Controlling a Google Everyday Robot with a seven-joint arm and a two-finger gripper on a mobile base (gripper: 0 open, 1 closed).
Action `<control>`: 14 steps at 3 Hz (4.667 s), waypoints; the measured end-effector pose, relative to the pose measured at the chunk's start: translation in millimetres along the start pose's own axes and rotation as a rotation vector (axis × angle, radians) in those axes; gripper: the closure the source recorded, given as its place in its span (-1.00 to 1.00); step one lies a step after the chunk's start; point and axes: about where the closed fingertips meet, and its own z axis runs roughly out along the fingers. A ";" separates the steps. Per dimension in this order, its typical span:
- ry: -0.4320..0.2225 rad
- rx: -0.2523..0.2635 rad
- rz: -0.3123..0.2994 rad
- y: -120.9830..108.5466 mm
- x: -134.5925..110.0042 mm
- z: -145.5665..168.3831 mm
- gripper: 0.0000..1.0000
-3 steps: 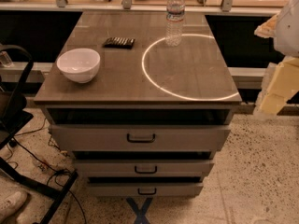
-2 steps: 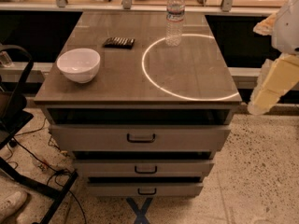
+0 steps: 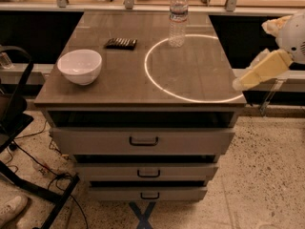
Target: Place water bottle into white bowl
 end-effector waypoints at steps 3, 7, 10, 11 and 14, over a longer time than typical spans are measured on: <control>-0.290 0.152 0.050 -54.2 -47.8 12.6 -1.00; -0.489 0.260 0.242 -138.9 -114.3 117.1 -1.00; -0.596 0.257 0.300 -192.1 -129.4 174.8 -1.00; -0.606 0.228 0.292 -198.0 -139.2 190.0 -1.00; -0.659 0.138 0.326 -196.2 -154.3 237.1 -1.00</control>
Offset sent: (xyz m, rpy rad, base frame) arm 0.0378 0.0095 0.0190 0.1665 -0.1393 -0.0138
